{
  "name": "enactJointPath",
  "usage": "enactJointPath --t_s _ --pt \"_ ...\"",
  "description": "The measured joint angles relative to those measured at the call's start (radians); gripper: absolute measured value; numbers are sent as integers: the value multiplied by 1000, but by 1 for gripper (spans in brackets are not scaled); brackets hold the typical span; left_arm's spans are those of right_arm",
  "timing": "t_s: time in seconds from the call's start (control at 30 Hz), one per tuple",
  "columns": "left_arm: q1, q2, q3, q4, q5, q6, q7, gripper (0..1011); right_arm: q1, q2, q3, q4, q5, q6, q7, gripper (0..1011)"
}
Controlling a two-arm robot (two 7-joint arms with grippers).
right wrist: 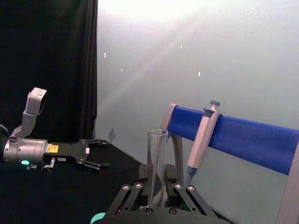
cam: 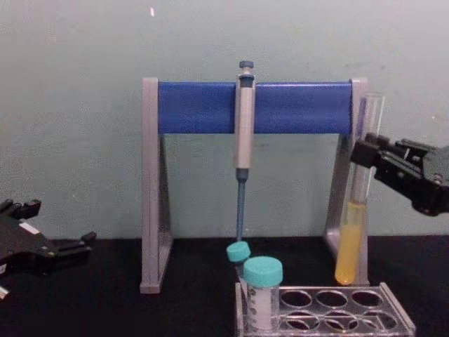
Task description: Pick up the test tube from the test tube rack, shake it, then place it back into the test tube rack.
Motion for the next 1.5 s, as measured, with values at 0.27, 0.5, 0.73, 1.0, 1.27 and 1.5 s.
enactJointPath --t_s 0.27,0.5,0.73,1.0,1.27,1.5 --pt "0 0 0 0 0 0 0 1001 16 -13 -14 37 3 11 9 214" --pt "0 0 0 0 0 0 0 1001 33 -25 -29 71 4 18 18 214" --pt "0 0 0 0 0 0 0 1001 48 -35 -43 101 -3 26 19 214" --pt "0 0 0 0 0 0 0 1001 59 -41 -53 125 -18 34 13 214" --pt "0 0 0 0 0 0 0 1001 70 -48 -64 149 -31 43 7 214" --pt "0 0 0 0 0 0 0 1001 77 -50 -70 164 -42 48 6 214"
